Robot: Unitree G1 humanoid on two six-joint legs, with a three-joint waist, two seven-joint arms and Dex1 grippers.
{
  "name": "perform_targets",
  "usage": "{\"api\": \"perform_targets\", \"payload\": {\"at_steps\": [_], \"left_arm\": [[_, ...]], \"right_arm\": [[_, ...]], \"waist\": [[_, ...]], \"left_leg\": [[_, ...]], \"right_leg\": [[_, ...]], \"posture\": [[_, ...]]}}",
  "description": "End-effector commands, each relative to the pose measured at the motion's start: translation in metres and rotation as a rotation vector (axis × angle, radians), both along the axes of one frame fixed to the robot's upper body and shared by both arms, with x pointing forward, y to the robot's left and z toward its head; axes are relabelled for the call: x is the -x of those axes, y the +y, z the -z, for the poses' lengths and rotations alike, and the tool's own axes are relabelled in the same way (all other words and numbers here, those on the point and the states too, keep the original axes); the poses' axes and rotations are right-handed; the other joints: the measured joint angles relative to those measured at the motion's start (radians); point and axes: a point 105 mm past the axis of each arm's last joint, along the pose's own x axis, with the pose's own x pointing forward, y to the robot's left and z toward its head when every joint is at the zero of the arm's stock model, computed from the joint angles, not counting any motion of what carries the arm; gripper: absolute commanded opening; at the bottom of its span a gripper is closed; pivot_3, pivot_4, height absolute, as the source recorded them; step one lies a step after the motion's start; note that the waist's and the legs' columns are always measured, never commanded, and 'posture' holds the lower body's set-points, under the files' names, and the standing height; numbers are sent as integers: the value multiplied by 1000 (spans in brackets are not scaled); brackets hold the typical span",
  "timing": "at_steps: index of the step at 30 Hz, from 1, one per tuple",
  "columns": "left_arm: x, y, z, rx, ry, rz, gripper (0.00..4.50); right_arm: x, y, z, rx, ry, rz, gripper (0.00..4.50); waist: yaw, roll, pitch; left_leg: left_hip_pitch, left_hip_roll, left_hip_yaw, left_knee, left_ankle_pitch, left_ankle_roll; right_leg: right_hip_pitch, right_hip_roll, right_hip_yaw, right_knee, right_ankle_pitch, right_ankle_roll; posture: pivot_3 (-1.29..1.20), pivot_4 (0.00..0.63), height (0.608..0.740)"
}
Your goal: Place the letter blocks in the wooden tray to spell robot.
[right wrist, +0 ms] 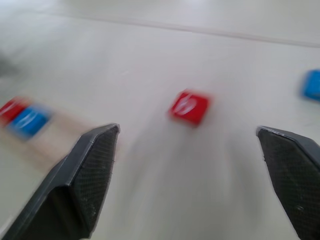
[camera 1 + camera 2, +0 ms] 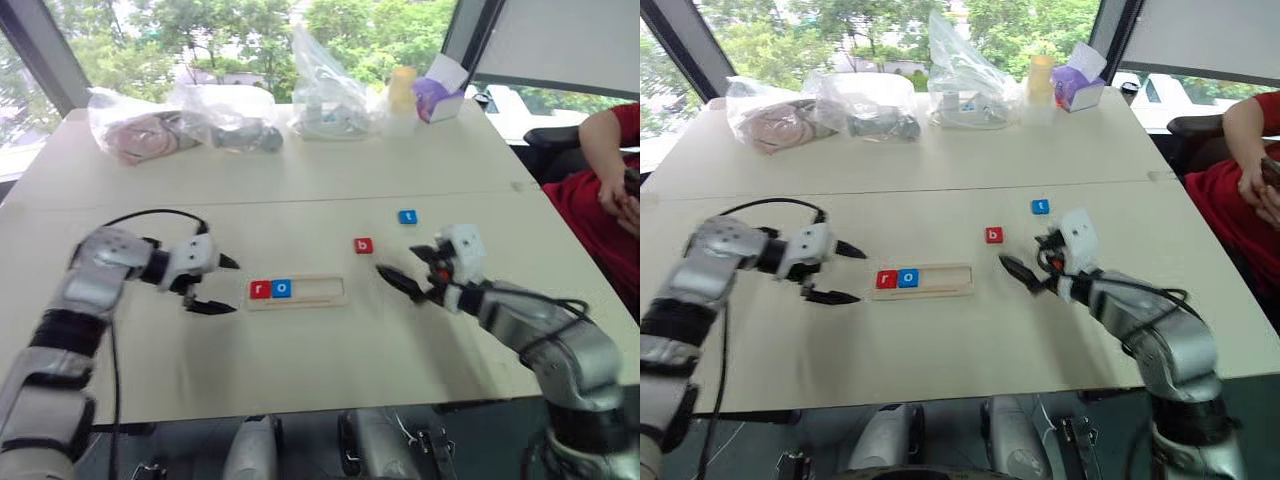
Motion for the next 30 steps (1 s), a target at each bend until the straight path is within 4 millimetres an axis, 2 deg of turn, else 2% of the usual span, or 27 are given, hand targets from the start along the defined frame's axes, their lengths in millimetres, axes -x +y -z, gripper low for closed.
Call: {"api": "perform_targets", "payload": {"at_steps": [1,4,7,13,20,23,28,30], "left_arm": [[-6,2,-45,159,-100,-131,4490],[-8,6,-75,324,-180,-281,4490],[-2,5,-86,408,-227,-364,4490],[13,-5,-87,478,-254,-449,4490],[18,-9,-76,467,-257,-483,4490],[17,-12,-75,469,-260,-481,4500],[16,-21,-67,464,-242,-461,4500],[17,-28,-65,469,-226,-436,4500]], "right_arm": [[-18,11,1,49,19,90,4500],[-33,32,10,69,50,127,4500],[-40,44,19,99,69,152,4500],[-44,51,31,172,89,185,4500],[-41,54,40,189,112,202,4500],[-41,54,46,181,122,210,3722],[-47,49,44,185,101,240,1243],[-48,41,35,195,61,261,1224]], "waist": [[8,0,0],[14,0,0],[6,0,0],[3,0,0],[1,0,0],[1,0,0],[1,0,0],[1,0,0]], "left_leg": [[0,0,0,0,0,0],[-1,0,-1,0,0,0],[-2,0,0,-1,0,0],[-2,-1,-1,-1,0,0],[-1,-1,0,-1,0,0],[-1,-2,0,-1,0,0],[0,-2,0,-1,0,0],[0,-2,0,-1,0,0]], "right_leg": [[0,0,0,0,0,0],[0,0,-1,-1,0,0],[-1,-2,-1,-1,0,1],[-1,-4,-1,-1,0,1],[0,-4,-1,-1,0,1],[0,-4,-1,-1,0,1],[0,-4,-1,-1,0,1],[0,-4,-1,-1,0,1]], "posture": [[0,150,740],[0,150,740],[0,150,740],[0,150,740],[0,150,740],[0,150,740],[0,150,740],[0,150,740]]}}
